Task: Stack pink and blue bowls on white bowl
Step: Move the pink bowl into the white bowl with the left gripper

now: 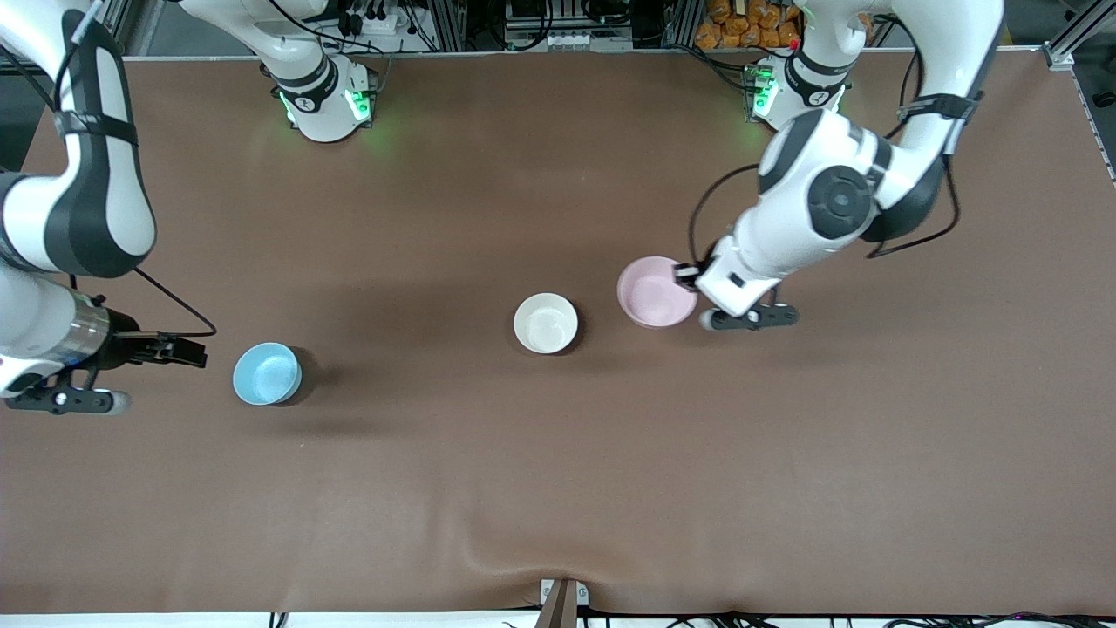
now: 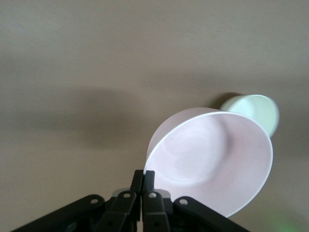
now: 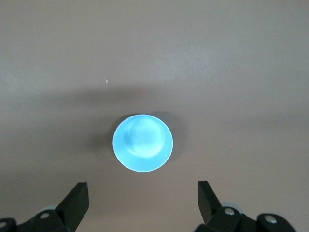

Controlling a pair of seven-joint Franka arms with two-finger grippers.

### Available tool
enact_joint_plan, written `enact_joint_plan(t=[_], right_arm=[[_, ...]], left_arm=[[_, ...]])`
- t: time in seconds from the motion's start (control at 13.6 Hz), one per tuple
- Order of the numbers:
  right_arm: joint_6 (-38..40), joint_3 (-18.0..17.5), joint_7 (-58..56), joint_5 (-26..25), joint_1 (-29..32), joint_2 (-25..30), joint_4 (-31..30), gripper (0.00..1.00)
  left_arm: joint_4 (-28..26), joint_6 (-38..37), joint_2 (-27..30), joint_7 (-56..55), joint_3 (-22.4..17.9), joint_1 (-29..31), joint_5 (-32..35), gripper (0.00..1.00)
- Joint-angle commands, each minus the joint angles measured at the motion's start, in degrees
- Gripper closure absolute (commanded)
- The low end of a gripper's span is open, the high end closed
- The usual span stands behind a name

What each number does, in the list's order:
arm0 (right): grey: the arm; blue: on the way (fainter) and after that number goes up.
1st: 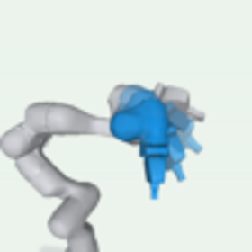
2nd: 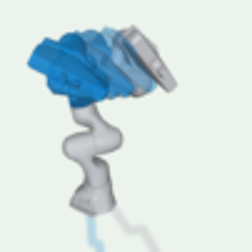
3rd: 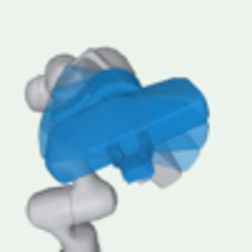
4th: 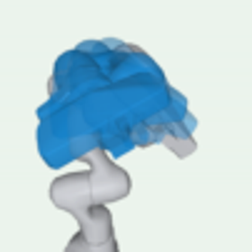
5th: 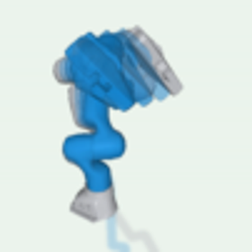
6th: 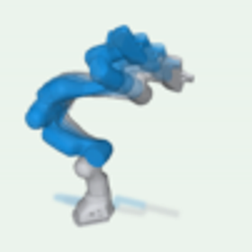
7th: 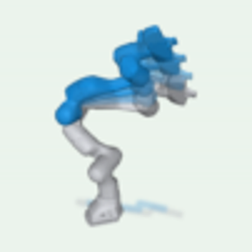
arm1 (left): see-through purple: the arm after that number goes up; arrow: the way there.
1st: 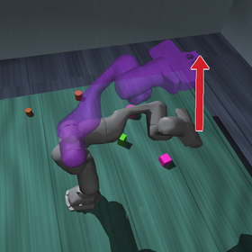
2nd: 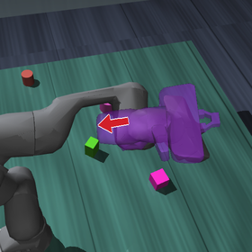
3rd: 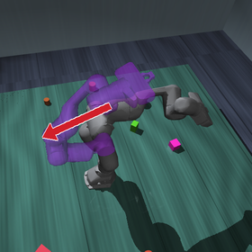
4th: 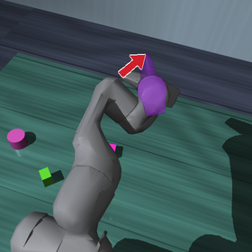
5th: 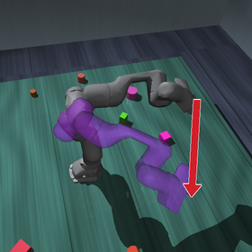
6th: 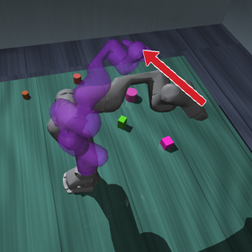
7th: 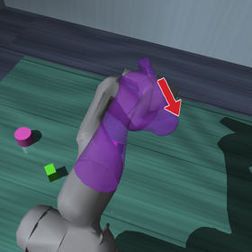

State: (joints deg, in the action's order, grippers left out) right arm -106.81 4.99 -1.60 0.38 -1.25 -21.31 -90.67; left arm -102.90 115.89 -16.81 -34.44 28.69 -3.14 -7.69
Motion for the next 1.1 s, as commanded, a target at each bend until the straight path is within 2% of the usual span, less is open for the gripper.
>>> enact_joint_plan(t=[0.0, 0.15, 0.29, 0.73, 1.03], right_arm=[[-0.4, -0.1, -6.0, 0.6, 0.3, -1.8, -3.7, 0.0], [-1.4, -0.1, -8.5, 0.5, 0.5, -2.1, -7.1, 0.0], [-3.5, -0.1, -9.1, 0.5, 0.7, -4.2, -7.7, 0.0], [-10.0, -0.2, -13.1, 0.6, 2.7, -9.6, -7.9, 0.0], [-10.5, -0.2, -14.5, 0.7, 2.7, -12.9, -8.4, 0.0]], left_arm=[[7.2, -1.1, -4.9, -9.9, 0.0, -6.1, -0.4, 1.0], [10.9, -0.6, -8.7, -16.5, -0.3, -10.7, -0.1, 1.0], [13.2, 1.0, -12.2, -20.0, -0.5, -13.2, 0.3, 1.0], [13.0, 5.3, -17.9, -20.4, -0.5, -14.3, 4.5, 1.0], [12.6, 9.8, -21.0, -21.1, -0.5, -15.0, 4.7, 1.0]])
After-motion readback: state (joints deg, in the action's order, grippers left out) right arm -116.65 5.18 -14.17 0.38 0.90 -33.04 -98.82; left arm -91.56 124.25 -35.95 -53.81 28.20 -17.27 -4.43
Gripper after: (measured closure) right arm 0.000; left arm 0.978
